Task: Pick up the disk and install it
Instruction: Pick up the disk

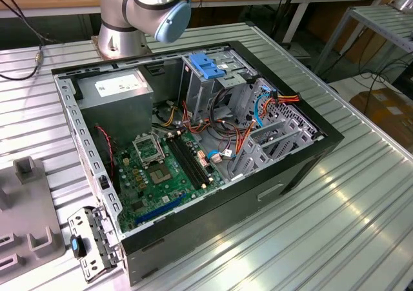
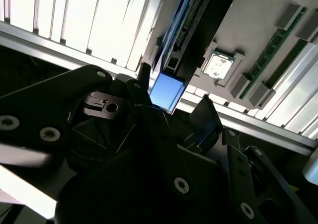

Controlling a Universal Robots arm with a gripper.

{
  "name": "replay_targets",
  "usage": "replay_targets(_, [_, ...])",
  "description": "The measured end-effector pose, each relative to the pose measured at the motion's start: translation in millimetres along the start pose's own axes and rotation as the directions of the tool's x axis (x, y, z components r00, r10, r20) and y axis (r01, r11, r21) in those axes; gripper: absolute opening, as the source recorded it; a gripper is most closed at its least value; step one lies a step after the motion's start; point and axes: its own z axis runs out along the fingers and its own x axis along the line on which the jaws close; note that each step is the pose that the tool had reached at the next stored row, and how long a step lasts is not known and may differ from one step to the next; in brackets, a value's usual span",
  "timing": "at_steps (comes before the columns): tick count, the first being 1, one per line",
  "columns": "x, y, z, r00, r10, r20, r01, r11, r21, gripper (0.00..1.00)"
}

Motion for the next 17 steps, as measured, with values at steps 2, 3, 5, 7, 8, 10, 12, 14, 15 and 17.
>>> replay_targets(2, [-0.1, 0.1, 3.2, 1.0000, 0.000, -0.0009, 0.000, 1.0000, -0.0056, 0.60])
replay_targets(3, [0.0, 0.0, 6.8, 1.0000, 0.000, -0.0010, 0.000, 1.0000, -0.0070, 0.60])
replay_targets(5, [0.0, 0.1, 9.7, 1.0000, -0.007, -0.0014, 0.007, 0.9999, -0.0087, 0.60])
replay_targets(7, [0.0, 0.0, 13.4, 0.9997, -0.026, -0.0013, 0.026, 0.9996, -0.0090, 0.60])
replay_targets(8, [0.0, 0.0, 15.1, 0.9993, -0.037, -0.0012, 0.037, 0.9993, -0.0089, 0.60])
replay_targets(10, [0.1, 0.1, 18.9, 0.9980, -0.064, -0.0013, 0.064, 0.9979, -0.0090, 0.60])
replay_targets(12, [0.1, 0.1, 21.4, 0.9967, -0.081, -0.0013, 0.081, 0.9967, -0.0086, 0.60])
replay_targets(14, [0.1, 0.1, 24.2, 0.9959, -0.090, -0.0012, 0.090, 0.9959, -0.0080, 0.60])
replay_targets(15, [0.1, 0.1, 25.6, 0.9957, -0.093, -0.0012, 0.093, 0.9957, -0.0080, 0.60])
replay_targets(17, [0.2, 0.8, 29.7, 0.9950, -0.100, -0.0005, 0.100, 0.9950, -0.0077, 0.60])
